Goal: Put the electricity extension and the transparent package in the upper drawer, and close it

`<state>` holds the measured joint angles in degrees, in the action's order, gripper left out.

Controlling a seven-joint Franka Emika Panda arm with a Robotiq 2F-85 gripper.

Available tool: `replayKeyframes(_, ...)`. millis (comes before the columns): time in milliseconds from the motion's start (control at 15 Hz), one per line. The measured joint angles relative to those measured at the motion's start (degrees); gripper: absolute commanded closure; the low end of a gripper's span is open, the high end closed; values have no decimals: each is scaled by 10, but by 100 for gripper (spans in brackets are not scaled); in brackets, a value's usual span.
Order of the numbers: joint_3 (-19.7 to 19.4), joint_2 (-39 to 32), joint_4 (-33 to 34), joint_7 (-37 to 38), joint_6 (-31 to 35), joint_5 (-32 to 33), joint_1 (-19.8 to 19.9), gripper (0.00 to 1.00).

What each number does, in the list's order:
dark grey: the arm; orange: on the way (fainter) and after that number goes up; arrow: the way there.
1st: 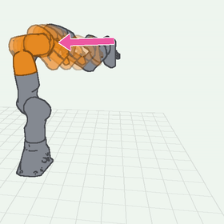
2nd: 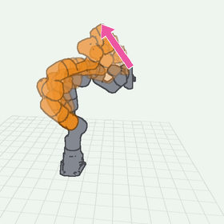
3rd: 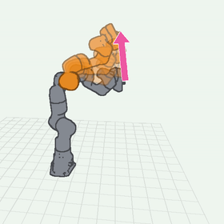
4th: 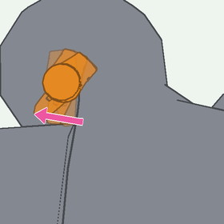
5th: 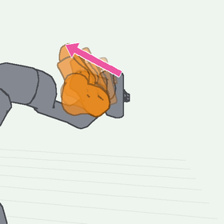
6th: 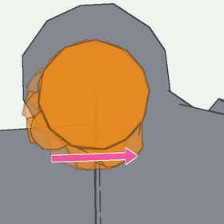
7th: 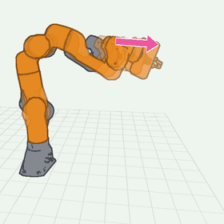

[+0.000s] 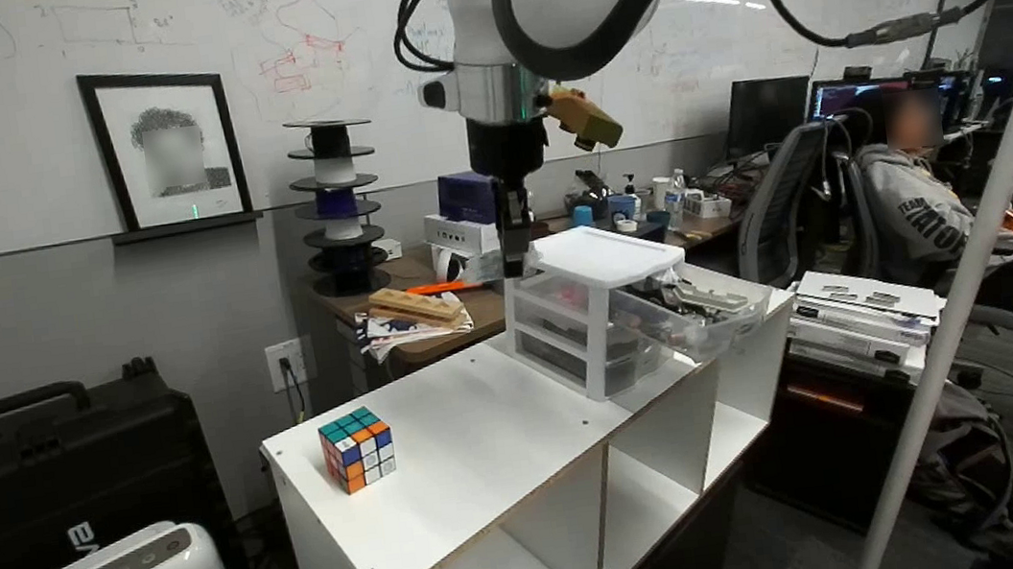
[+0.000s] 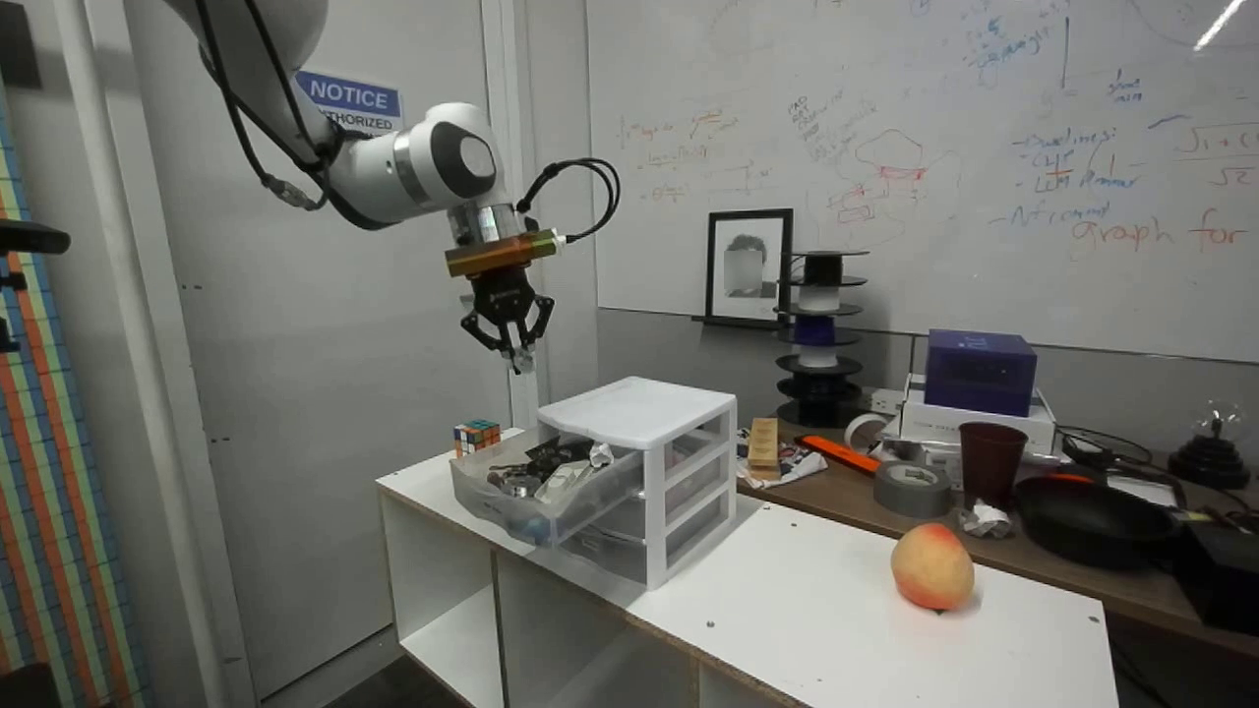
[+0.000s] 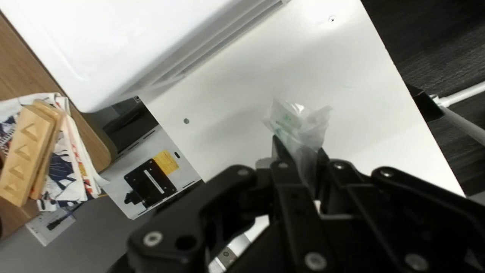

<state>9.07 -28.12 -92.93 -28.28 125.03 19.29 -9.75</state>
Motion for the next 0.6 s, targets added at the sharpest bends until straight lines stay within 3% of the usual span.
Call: replayKeyframes(600, -43, 137, -158, 122, -24, 19, 16, 84)
